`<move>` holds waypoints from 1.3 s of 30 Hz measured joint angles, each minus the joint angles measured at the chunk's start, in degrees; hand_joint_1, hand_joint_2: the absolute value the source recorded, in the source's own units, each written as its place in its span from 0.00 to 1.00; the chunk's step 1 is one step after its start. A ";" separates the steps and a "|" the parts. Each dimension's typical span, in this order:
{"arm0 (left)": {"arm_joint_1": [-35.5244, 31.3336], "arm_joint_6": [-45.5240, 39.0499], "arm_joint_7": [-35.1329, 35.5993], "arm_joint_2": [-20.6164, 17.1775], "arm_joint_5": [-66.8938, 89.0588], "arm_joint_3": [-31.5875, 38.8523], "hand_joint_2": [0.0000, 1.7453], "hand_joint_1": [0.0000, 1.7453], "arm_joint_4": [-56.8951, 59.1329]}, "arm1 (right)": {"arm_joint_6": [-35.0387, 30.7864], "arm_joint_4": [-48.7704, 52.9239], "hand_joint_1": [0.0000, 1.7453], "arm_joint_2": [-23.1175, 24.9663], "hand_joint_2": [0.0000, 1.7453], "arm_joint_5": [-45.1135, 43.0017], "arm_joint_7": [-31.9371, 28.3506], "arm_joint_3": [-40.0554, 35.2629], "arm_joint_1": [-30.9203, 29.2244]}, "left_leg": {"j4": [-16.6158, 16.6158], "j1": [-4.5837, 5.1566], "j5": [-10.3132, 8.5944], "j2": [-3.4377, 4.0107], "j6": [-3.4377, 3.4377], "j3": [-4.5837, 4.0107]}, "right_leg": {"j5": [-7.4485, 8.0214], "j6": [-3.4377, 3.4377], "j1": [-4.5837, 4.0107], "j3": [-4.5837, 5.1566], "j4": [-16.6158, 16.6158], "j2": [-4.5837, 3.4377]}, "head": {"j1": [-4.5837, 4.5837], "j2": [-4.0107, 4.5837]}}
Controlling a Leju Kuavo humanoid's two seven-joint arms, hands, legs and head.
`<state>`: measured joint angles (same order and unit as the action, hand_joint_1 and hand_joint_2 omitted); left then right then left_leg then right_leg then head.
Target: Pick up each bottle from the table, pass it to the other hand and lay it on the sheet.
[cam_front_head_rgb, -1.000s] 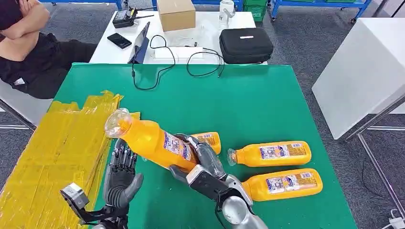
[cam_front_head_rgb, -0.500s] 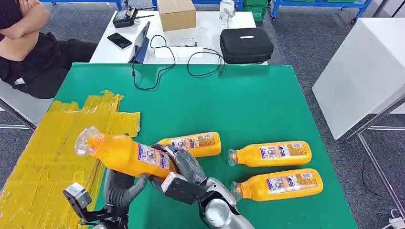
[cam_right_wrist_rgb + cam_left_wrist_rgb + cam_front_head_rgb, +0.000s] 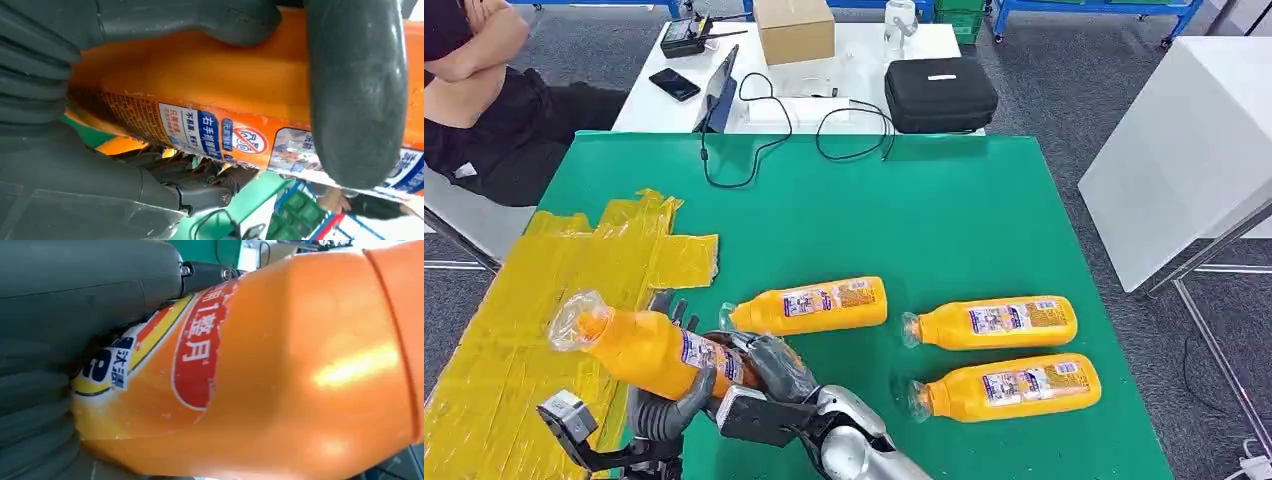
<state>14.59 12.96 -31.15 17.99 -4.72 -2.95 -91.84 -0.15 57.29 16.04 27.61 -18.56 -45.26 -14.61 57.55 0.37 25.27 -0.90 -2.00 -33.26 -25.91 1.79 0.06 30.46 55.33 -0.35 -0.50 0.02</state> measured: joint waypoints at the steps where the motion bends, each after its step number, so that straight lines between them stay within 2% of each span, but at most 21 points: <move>1: 0.21 0.00 0.00 0.00 -0.04 0.16 1.00 0.00 0.00 | 0.00 -0.44 1.00 0.05 1.00 0.00 -0.04 -0.27 -0.21 | 0.00 0.00 0.00 0.00 0.00 0.00 | 0.00 0.00 0.00 0.00 0.00 0.00 | 0.02 0.00; 10: 0.89 0.00 -0.02 -0.15 -0.11 0.79 1.00 0.00 0.00 | -0.02 -2.39 1.00 0.26 1.00 0.00 -0.07 -1.42 -1.05 | 0.00 0.01 0.00 0.01 0.00 -0.01 | 0.00 0.00 0.01 0.00 0.00 -0.01 | 0.02 0.00; 11: 0.99 0.09 -0.11 -0.15 -0.28 0.98 1.00 0.90 0.00 | 0.02 -2.52 1.00 0.31 1.00 0.00 -0.11 -1.60 -1.12 | 0.00 0.02 0.00 0.01 0.00 -0.01 | 0.00 0.00 0.01 0.00 0.00 -0.01 | 0.02 0.00; 12: 1.10 0.20 -0.24 -0.15 -0.63 1.14 1.00 1.00 0.00 | 0.18 -2.93 1.00 0.35 1.00 0.00 -0.28 -1.92 -1.27 | 0.00 0.01 0.00 0.02 0.00 -0.01 | 0.00 0.00 0.00 0.00 0.00 -0.01 | 0.02 0.00; 20: 1.56 2.27 -1.57 -0.15 -3.43 2.82 1.00 1.00 0.00 | 0.48 -7.74 1.00 1.49 1.00 -1.31 -2.32 -3.96 -4.11 | 0.00 0.00 -0.02 0.03 0.03 -0.01 | 0.00 0.00 0.00 0.05 0.00 -0.01 | 0.02 0.00; 39: 1.48 3.37 -2.43 -0.11 -4.26 3.72 1.00 1.00 0.00 | -1.33 -8.55 1.00 1.71 1.00 -0.74 -1.57 -4.75 -4.41 | 0.01 0.00 -0.02 0.04 0.03 -0.01 | 0.00 0.00 0.00 0.10 0.00 -0.01 | 0.02 0.00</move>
<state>16.07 16.33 -33.57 17.88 -8.98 0.77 -91.84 -1.49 48.74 17.75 26.86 -20.13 -50.01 -19.02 57.56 0.37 25.25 -0.86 -1.97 -33.28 -25.91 1.79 0.06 30.56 55.33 -0.37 -0.48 0.02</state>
